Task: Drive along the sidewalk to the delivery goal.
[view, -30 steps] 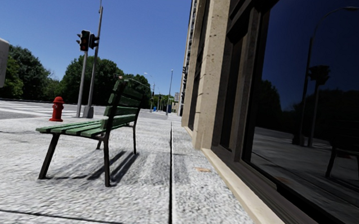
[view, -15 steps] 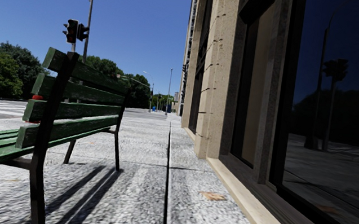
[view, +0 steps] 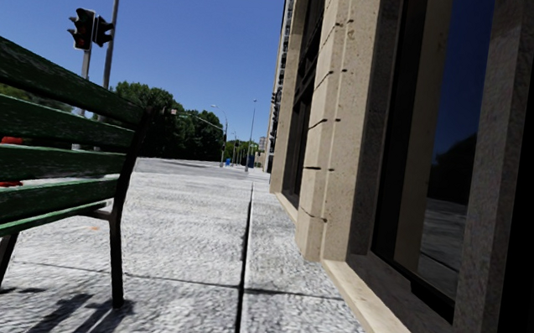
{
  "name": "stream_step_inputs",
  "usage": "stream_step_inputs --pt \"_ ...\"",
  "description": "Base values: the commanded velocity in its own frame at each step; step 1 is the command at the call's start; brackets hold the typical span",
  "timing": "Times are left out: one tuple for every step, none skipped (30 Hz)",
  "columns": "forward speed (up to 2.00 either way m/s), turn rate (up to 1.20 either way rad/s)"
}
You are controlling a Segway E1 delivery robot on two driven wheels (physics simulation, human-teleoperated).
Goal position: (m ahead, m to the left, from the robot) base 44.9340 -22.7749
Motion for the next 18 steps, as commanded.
stream_step_inputs --pt "2.0 0.04" --pt "2.0 0.1" --pt "2.0 0.1" --pt "2.0 0.16" --pt "2.0 0.21" --pt "2.0 0.24" --pt "2.0 0.24" --pt "2.0 0.24" --pt "2.0 0.25" --pt "2.0 0.25" --pt "2.0 0.26" --pt "2.0 0.27" --pt "2.0 0.27" --pt "2.0 0.27" --pt "2.0 0.27" --pt "2.0 0.27" --pt "2.0 0.27" --pt "2.0 0.27"
